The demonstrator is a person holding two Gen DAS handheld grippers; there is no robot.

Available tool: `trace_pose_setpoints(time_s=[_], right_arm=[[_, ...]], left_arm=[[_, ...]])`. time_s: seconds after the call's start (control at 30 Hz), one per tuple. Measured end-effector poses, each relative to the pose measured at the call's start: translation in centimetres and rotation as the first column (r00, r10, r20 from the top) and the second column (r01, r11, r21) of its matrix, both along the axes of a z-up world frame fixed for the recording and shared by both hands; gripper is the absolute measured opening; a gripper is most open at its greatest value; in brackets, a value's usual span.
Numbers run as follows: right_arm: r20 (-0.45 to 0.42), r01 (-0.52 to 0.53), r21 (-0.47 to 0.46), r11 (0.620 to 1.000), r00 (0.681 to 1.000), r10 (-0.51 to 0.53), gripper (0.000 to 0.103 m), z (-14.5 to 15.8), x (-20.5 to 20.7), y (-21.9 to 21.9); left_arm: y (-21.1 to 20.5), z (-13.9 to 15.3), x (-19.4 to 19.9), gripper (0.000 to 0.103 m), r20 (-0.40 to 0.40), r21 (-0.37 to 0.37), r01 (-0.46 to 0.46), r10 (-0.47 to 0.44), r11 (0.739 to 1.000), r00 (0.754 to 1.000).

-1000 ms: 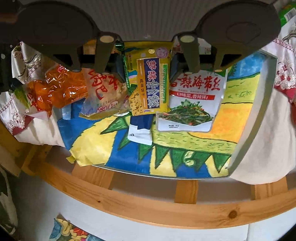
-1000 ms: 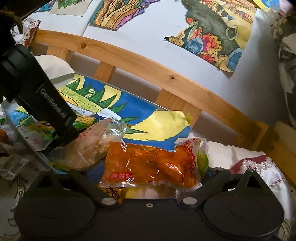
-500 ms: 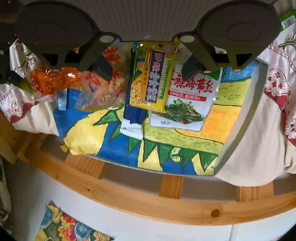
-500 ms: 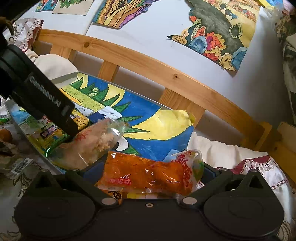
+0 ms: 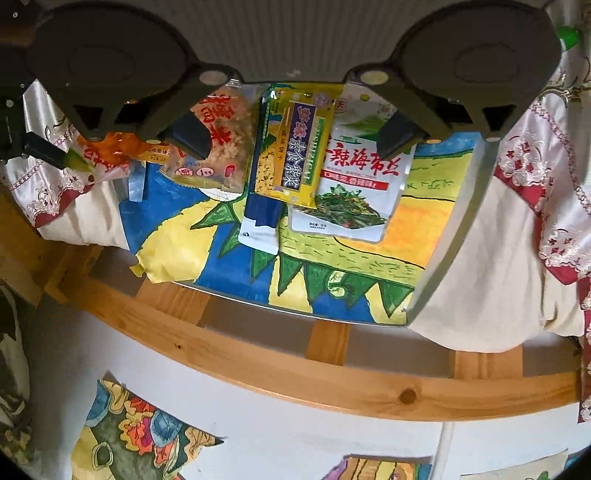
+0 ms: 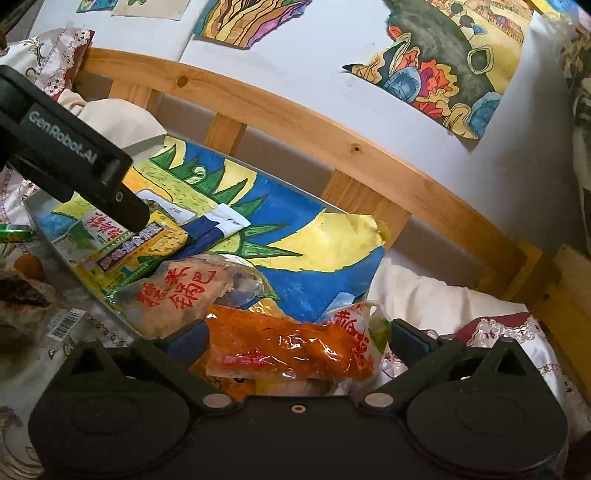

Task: Organize snacks
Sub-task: 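Withdraw both open tools from the tray back over the remaining snacks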

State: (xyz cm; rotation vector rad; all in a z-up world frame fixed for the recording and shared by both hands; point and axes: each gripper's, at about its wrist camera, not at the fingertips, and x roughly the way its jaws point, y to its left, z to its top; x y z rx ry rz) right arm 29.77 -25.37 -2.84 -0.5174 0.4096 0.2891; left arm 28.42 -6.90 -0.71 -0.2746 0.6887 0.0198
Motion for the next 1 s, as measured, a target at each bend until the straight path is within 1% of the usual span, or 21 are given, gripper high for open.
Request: trace_pose_setpoints(time_s=[0.17,0.23,0.43,0.63,0.73,0.9,1.0], right_arm=[[-0.006,0.009,0.013,1.0,1.0,-0.009,0.102,0.5,-0.2,0.1],[-0.009,0.018,0.031,0.999,1.0,-0.017,0.102,0.7,-0.2,-0.1],[-0.036,0.053,0.172,0.984,0.998,-0.047,0.102,1.2,-0.1,-1.0],[-0.072,0.1,0.325,0.94,0.994,-0.081,0.102,1.1,-0.1,-2.4],[-0.045,0.102,0.362,0.927,0.995,-0.092,0.102,1.7,-0.9,-2.8],[0.034,0.076,0.376,0.923,0.995,-0.096,0.102,3.5,-3.4,-2.8],[0.059,0.063,0.388,0.92,0.994,-0.093,0.102,4.5,-5.0,-2.7]], left_arm=[[0.7,0.6,-0.7,0.101,0.007,-0.003,-0.008,0.008,1.0,1.0],[0.9,0.6,-1.1,0.102,0.006,-0.002,-0.013,0.013,1.0,1.0],[1.4,0.6,-2.0,0.102,0.002,0.001,-0.02,0.02,1.0,1.0],[2.2,0.7,-3.5,0.102,0.008,-0.01,-0.028,0.028,1.0,1.0],[2.7,1.0,-4.5,0.102,0.023,-0.015,-0.032,0.032,0.999,0.999],[3.2,2.0,-6.6,0.102,0.084,-0.026,-0.044,0.047,0.999,0.995],[3.2,2.7,-7.9,0.102,0.112,-0.012,-0.045,0.047,0.999,0.993]])
